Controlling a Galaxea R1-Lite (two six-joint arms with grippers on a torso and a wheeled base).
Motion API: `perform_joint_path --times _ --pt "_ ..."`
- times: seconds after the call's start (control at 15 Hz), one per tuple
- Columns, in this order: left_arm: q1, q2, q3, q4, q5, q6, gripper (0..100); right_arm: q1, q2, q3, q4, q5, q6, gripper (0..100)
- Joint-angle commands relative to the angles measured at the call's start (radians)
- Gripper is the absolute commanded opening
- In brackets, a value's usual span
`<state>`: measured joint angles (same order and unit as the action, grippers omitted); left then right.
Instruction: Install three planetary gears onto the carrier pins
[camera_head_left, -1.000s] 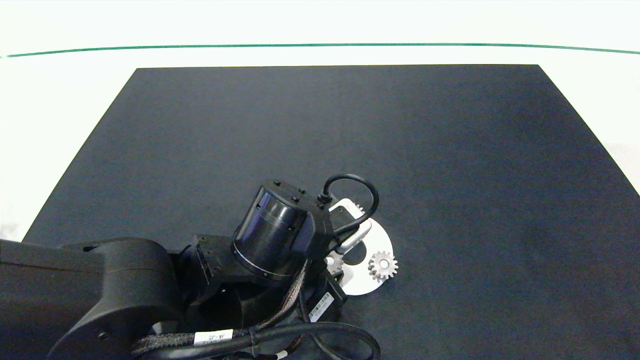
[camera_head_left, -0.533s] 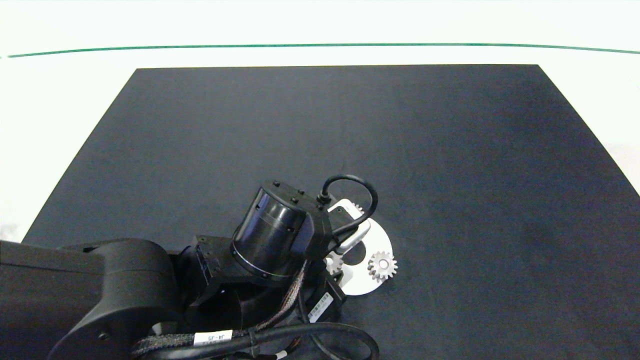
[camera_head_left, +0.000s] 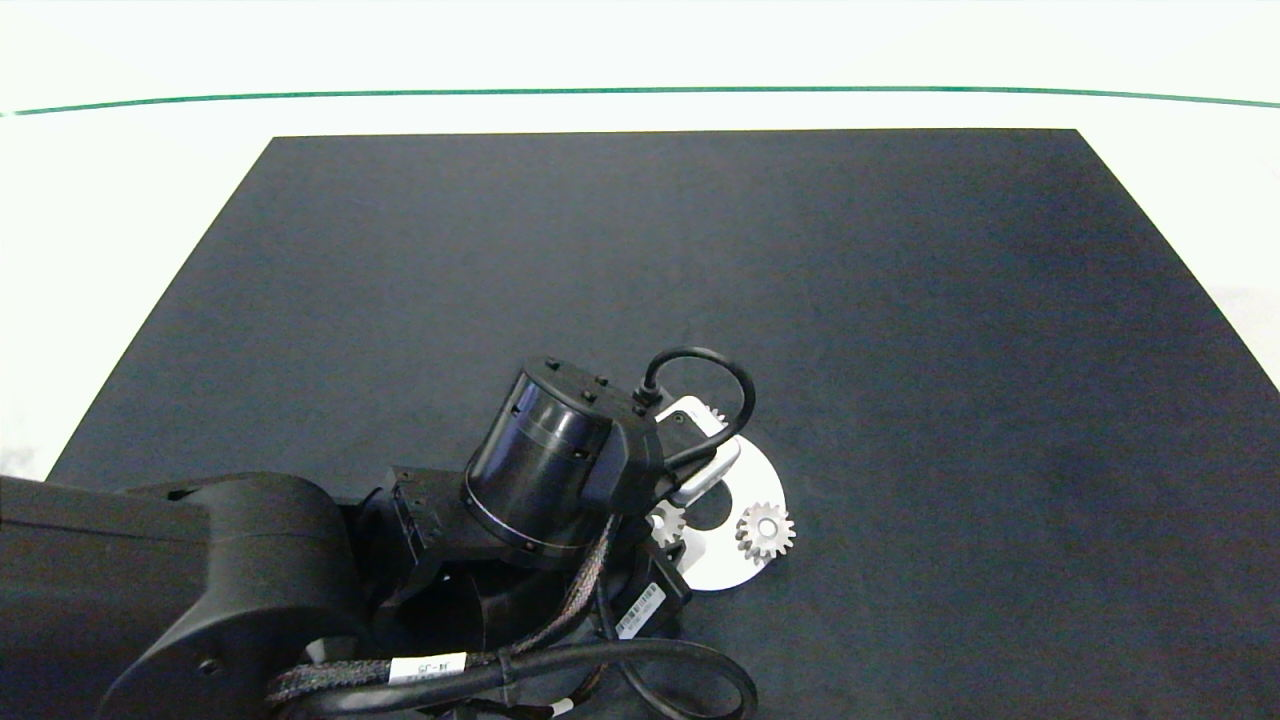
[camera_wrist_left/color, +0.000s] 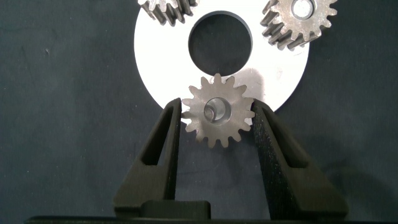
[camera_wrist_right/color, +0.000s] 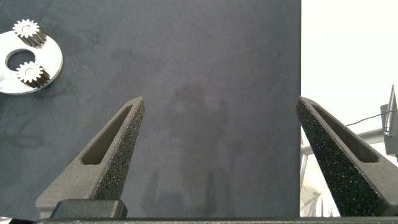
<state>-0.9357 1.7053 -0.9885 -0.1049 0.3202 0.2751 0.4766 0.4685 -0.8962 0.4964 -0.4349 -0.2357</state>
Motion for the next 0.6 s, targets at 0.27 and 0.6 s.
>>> perform_joint_path --times 0.27,0.6 --pt "0.002 -0.004 -0.001 -0.001 0.002 0.003 7 0.000 -0.001 0.000 0.004 -0.002 -0.002 100" --pt "0.002 -0.004 -0.002 -0.002 0.002 0.013 7 0.000 0.001 0.000 0.002 -0.002 -0.002 100"
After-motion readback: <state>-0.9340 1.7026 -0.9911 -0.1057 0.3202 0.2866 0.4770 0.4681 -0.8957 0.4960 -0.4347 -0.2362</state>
